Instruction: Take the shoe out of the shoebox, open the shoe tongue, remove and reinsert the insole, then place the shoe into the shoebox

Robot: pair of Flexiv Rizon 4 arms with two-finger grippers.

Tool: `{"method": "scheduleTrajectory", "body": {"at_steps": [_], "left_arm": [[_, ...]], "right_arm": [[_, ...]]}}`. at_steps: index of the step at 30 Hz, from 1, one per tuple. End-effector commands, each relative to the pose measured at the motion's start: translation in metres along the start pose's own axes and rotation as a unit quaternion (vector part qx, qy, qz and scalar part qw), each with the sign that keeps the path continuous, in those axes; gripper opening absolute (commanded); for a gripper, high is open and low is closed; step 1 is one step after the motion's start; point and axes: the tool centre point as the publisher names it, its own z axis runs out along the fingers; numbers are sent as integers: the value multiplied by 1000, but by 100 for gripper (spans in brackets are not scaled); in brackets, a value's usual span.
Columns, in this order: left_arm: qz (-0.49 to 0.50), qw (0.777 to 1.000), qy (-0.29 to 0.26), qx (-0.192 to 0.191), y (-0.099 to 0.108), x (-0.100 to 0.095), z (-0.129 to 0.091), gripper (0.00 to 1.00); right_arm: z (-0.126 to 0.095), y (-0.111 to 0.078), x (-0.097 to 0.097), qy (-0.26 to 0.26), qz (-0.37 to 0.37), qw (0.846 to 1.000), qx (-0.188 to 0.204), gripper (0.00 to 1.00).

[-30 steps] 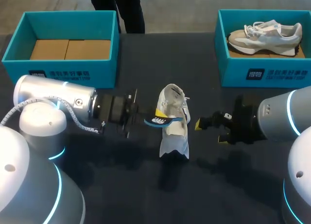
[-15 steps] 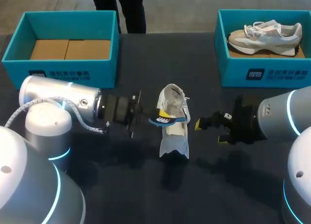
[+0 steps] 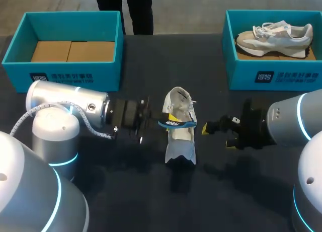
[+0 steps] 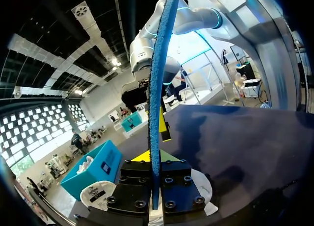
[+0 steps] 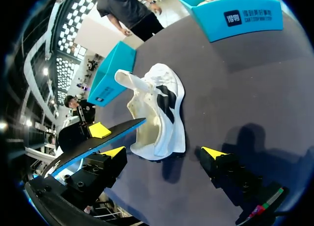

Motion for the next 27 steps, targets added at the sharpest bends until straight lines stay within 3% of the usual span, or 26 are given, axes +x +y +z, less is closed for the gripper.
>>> {"method": "scheduleTrajectory", "body": {"at_steps": [1, 27], "left_arm": [[0, 1000, -1, 1, 5, -2, 5, 0], [11, 1000, 1, -6, 29, 2, 11, 0]], "right_arm": [[-6, -1, -2, 3, 0, 1000, 2, 100], [-6, -1, -2, 3, 0, 1000, 2, 100]]}}
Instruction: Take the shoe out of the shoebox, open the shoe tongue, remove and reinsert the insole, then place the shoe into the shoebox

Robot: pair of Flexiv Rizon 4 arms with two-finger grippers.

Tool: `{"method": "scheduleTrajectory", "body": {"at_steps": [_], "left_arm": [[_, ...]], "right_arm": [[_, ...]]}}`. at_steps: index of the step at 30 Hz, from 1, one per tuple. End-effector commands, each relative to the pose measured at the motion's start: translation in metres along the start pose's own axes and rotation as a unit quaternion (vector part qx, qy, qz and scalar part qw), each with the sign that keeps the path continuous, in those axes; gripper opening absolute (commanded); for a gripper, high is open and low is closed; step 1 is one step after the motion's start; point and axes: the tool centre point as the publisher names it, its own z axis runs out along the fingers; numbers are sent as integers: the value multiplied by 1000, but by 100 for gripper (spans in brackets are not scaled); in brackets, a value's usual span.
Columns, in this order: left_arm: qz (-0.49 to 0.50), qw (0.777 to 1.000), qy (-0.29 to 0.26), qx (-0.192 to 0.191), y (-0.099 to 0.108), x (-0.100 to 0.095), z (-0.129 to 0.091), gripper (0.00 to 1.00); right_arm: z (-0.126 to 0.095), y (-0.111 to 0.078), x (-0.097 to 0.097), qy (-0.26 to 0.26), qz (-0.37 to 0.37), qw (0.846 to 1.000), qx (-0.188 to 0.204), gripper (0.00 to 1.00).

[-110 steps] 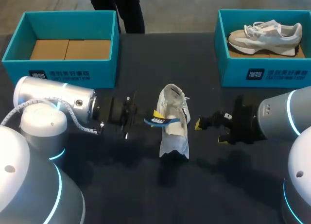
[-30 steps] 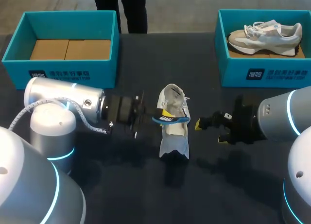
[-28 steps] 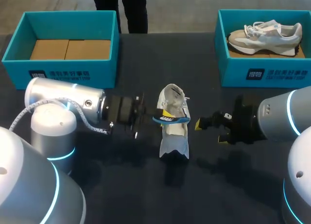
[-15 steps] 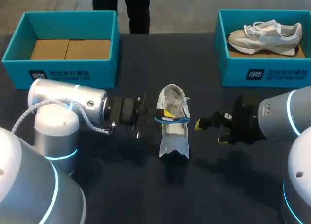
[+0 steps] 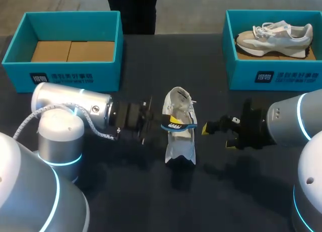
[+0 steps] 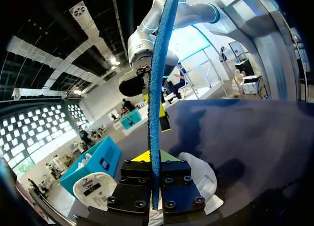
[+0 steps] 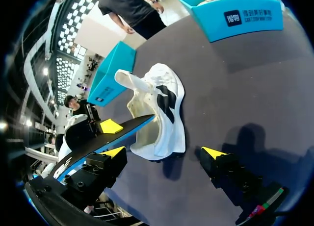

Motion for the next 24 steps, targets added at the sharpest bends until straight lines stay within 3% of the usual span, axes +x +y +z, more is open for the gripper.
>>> {"method": "scheduleTrajectory", "body": {"at_steps": [1, 24], "left_arm": [[2, 1000, -1, 2, 6, 1, 5, 0], [6, 999, 7, -30, 32, 1, 10, 0]], "right_arm": [[-6, -1, -2, 4, 0, 1000, 2, 100], [-6, -1, -2, 4, 0, 1000, 2, 100]]}}
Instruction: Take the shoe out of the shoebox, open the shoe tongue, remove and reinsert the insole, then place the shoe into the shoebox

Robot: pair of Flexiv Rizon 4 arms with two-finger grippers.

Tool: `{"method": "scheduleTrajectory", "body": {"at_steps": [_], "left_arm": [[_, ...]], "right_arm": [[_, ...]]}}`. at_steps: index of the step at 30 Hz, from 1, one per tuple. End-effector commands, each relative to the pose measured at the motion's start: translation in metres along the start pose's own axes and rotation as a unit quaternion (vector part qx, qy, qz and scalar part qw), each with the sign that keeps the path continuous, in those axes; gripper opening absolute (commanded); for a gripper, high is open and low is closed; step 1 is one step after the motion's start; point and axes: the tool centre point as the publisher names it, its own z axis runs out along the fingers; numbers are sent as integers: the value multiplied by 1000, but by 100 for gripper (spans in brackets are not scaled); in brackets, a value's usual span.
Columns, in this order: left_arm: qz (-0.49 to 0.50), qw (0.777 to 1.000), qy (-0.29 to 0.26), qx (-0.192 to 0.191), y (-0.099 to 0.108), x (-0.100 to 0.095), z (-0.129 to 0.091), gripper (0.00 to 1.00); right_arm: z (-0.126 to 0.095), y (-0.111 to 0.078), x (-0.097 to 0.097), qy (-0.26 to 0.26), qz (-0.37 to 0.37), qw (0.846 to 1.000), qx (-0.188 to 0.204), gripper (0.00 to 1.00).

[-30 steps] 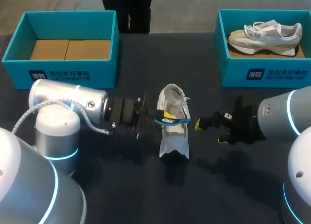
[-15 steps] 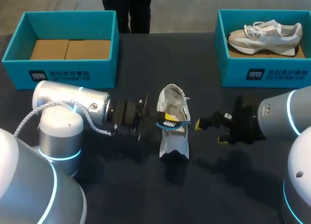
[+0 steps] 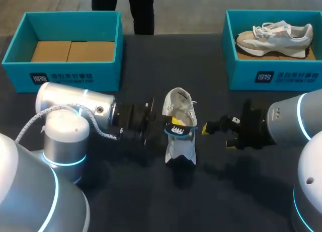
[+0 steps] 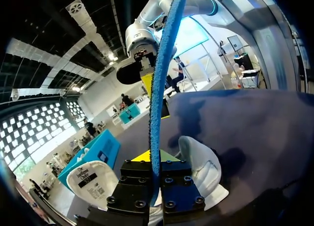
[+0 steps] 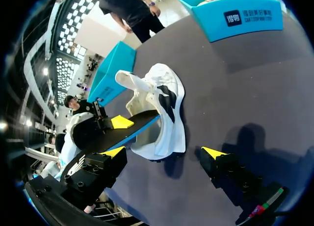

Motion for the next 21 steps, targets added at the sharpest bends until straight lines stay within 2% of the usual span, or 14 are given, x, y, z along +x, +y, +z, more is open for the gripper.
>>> {"method": "scheduleTrajectory", "body": {"at_steps": [1, 15, 16, 17, 18, 19, 21], "left_arm": [[-2, 1000, 2, -6, 8, 1, 5, 0], [-8, 999, 6, -33, 24, 2, 2, 0], [-8, 999, 6, -33, 22, 2, 1, 22], [-7, 999, 6, -34, 20, 2, 1, 50], [-7, 999, 6, -34, 20, 2, 1, 50], [-5, 999, 7, -32, 17, 2, 0, 58], [-2, 999, 8, -31, 14, 2, 0, 52]], "right_arm": [[-6, -1, -2, 4, 0, 1000, 2, 100], [-6, -1, -2, 4, 0, 1000, 2, 100], [-6, -1, -2, 4, 0, 1000, 2, 100], [-6, -1, -2, 4, 0, 1000, 2, 100], [-6, -1, -2, 4, 0, 1000, 2, 100], [-6, -1, -2, 4, 0, 1000, 2, 100], [-6, -1, -2, 4, 0, 1000, 2, 100]]}}
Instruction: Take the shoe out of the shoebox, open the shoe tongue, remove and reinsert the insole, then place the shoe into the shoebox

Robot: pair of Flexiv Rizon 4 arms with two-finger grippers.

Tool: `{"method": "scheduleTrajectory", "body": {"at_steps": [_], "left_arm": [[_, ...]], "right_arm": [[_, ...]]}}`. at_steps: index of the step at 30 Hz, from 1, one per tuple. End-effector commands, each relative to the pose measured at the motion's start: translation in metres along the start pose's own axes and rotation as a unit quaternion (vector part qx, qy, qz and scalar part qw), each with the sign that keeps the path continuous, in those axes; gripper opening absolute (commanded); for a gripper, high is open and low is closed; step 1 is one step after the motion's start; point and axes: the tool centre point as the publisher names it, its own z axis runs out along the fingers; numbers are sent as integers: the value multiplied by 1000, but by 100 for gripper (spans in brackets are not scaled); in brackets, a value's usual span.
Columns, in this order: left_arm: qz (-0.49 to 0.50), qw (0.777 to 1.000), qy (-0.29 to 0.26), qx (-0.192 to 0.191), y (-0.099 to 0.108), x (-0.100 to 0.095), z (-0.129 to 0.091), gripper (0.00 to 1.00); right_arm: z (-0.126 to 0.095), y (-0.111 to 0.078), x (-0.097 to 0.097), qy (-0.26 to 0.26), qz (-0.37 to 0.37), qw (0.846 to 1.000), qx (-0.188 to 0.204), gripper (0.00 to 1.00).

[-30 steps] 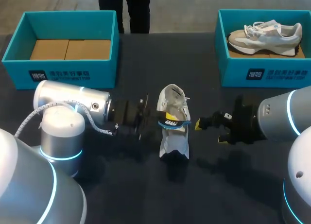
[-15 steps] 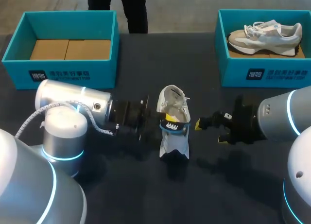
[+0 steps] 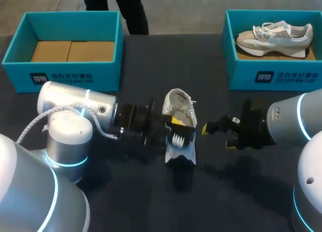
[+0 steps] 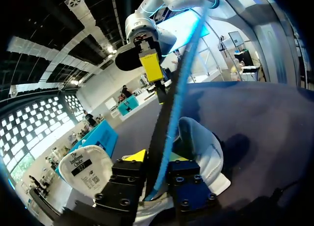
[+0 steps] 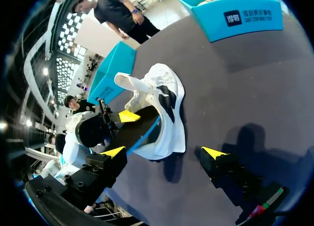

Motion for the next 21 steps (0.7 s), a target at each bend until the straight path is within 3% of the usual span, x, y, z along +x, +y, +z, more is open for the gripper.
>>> {"method": "scheduleTrajectory", "body": {"at_steps": [1, 14, 16, 19, 21], "left_arm": [[8, 1000, -1, 2, -9, 0, -2, 49], [33, 999, -2, 10, -32, 5, -13, 36], [33, 999, -2, 9, -33, 6, -14, 31], [31, 999, -4, 9, -32, 9, -14, 0], [31, 999, -2, 7, -32, 10, -14, 0]], "right_arm": [[-6, -1, -2, 4, 0, 1000, 2, 100], [-6, -1, -2, 4, 0, 1000, 2, 100], [-6, -1, -2, 4, 0, 1000, 2, 100], [-6, -1, -2, 4, 0, 1000, 2, 100], [-6, -1, -2, 4, 0, 1000, 2, 100]]}}
